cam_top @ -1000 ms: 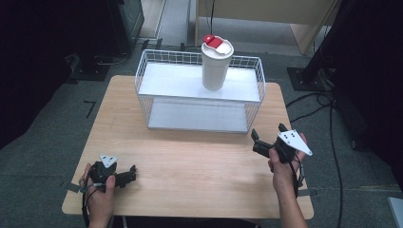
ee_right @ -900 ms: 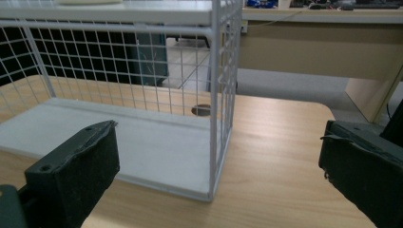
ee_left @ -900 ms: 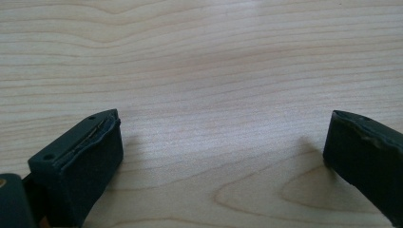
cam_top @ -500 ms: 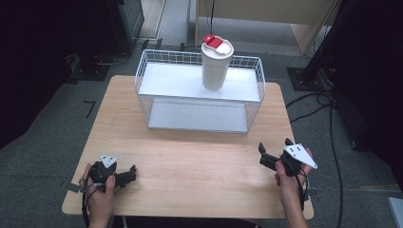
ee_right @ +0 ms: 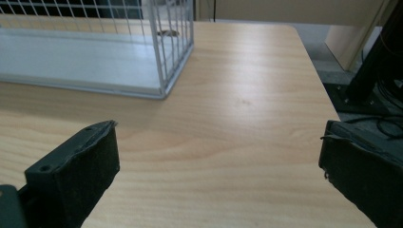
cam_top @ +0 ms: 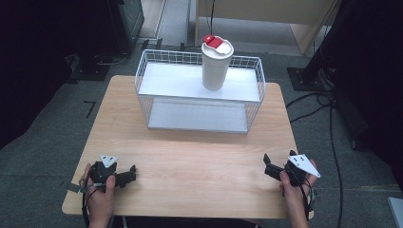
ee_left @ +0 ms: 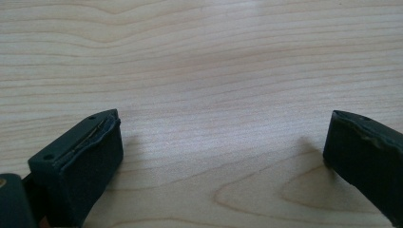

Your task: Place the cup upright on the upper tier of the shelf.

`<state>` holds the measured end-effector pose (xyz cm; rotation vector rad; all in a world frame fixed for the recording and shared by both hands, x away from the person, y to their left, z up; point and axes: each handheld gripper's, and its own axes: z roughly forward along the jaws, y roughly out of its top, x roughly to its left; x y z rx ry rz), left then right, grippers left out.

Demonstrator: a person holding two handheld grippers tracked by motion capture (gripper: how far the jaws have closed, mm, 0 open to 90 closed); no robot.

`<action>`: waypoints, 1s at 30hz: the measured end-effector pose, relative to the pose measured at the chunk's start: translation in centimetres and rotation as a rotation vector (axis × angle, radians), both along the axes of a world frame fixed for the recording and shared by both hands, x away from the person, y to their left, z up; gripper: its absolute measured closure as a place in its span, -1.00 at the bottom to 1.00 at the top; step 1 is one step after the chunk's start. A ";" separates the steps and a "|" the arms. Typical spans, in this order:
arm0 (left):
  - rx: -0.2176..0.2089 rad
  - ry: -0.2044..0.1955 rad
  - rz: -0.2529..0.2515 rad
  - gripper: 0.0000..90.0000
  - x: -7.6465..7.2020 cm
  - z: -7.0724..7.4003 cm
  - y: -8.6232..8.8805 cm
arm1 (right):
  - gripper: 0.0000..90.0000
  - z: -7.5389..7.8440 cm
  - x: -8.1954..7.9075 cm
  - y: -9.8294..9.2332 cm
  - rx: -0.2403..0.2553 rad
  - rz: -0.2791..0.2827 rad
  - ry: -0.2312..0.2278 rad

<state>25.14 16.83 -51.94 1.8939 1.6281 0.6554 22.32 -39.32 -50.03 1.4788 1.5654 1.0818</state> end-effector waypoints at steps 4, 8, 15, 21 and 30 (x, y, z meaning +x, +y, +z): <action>0.000 0.000 0.000 -1.00 0.0 0.0 0.0 | -1.00 -0.4 -0.5 -0.4 -0.005 -0.012 0.017; 0.000 0.000 0.000 -1.00 0.0 0.0 0.0 | -1.00 -1.0 -1.3 -0.9 -0.015 -0.023 0.041; 0.000 0.000 0.000 -1.00 0.0 0.0 0.0 | -1.00 -1.6 -2.0 -1.4 -0.020 -0.055 0.093; 0.001 0.001 -0.002 -1.00 0.0 0.0 0.0 | -1.00 -2.0 -2.4 -1.7 -0.038 -0.077 0.145; 0.003 0.001 -0.002 -1.00 0.0 0.0 0.0 | -1.00 -2.4 -1.9 -1.7 -0.080 -0.060 0.285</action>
